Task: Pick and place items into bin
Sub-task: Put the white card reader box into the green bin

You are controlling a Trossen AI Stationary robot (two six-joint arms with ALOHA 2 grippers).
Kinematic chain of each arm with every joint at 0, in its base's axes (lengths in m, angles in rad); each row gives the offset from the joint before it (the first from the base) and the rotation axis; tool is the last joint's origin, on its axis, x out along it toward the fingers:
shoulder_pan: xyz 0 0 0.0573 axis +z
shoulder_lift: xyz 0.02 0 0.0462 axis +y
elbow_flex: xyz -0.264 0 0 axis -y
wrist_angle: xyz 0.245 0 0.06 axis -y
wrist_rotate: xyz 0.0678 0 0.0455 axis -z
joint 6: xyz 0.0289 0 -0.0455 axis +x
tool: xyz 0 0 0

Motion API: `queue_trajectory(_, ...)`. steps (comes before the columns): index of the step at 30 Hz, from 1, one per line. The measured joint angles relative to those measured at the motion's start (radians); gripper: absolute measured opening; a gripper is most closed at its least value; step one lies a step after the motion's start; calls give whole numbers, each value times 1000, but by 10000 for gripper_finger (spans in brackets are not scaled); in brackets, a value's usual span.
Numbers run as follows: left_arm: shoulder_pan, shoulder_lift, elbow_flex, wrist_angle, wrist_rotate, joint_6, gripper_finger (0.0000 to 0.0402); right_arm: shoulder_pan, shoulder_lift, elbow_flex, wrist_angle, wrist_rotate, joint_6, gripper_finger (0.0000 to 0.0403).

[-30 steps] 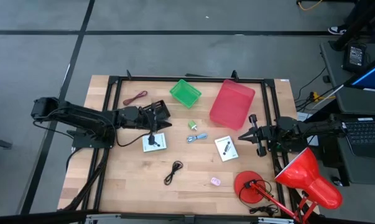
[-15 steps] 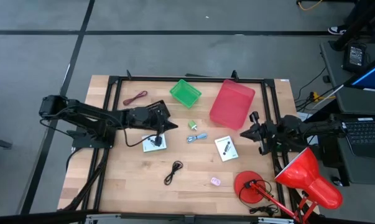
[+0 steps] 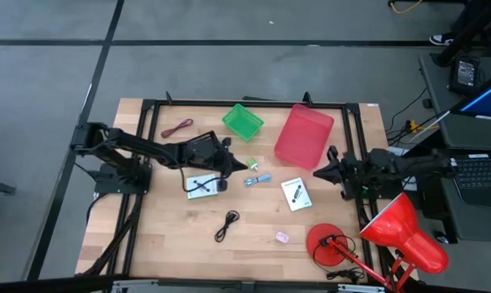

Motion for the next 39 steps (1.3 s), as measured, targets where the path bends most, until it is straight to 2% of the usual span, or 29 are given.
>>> queue_trajectory(6,2,49,67,-31,-1,64,2,13,164,146,-181,2,51,0)
queue_trajectory(11,3,55,77,-29,-2,126,2,48,332,301,-403,3,140,0)
queue_trajectory(14,15,55,77,-4,-3,170,2,70,427,399,-545,36,181,0)
queue_trajectory(20,59,54,78,16,2,120,2,111,588,545,-786,116,308,0)
queue_trajectory(26,88,62,78,15,3,107,2,171,748,566,-823,179,356,0)
queue_trajectory(32,92,61,78,16,-1,131,2,220,900,566,-849,153,502,0)
queue_trajectory(39,92,61,78,16,-1,145,2,283,1000,565,-874,133,666,0)
